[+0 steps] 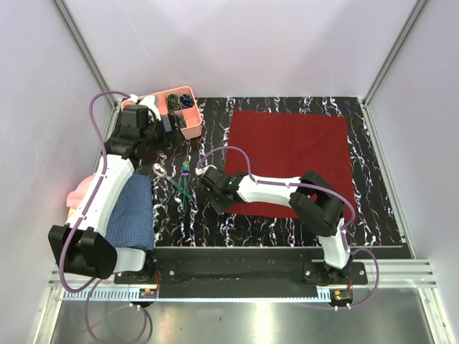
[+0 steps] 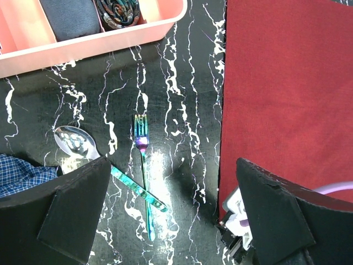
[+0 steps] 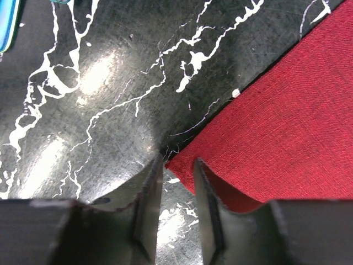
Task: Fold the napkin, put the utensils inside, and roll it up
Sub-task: Fold the napkin
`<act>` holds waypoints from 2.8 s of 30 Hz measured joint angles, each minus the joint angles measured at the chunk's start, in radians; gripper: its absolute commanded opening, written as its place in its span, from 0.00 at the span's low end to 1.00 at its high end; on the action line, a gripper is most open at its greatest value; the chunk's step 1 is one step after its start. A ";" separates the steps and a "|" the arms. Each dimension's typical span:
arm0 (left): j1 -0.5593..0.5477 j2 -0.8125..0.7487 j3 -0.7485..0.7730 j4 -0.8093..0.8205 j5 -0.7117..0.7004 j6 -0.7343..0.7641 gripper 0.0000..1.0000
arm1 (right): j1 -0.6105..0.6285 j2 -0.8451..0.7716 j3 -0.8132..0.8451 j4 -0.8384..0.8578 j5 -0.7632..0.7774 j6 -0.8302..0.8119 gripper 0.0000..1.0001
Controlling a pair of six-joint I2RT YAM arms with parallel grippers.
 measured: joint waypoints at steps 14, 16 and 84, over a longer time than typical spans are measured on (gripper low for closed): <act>0.010 0.000 0.000 0.000 0.013 -0.002 0.99 | 0.016 0.014 0.006 0.023 -0.012 0.032 0.00; 0.013 0.000 0.000 0.001 0.014 -0.002 0.99 | 0.016 0.017 0.006 0.039 -0.053 0.036 0.00; 0.146 -0.013 -0.015 0.039 0.119 -0.038 0.99 | 0.128 0.046 0.078 -0.054 -0.035 -0.256 0.28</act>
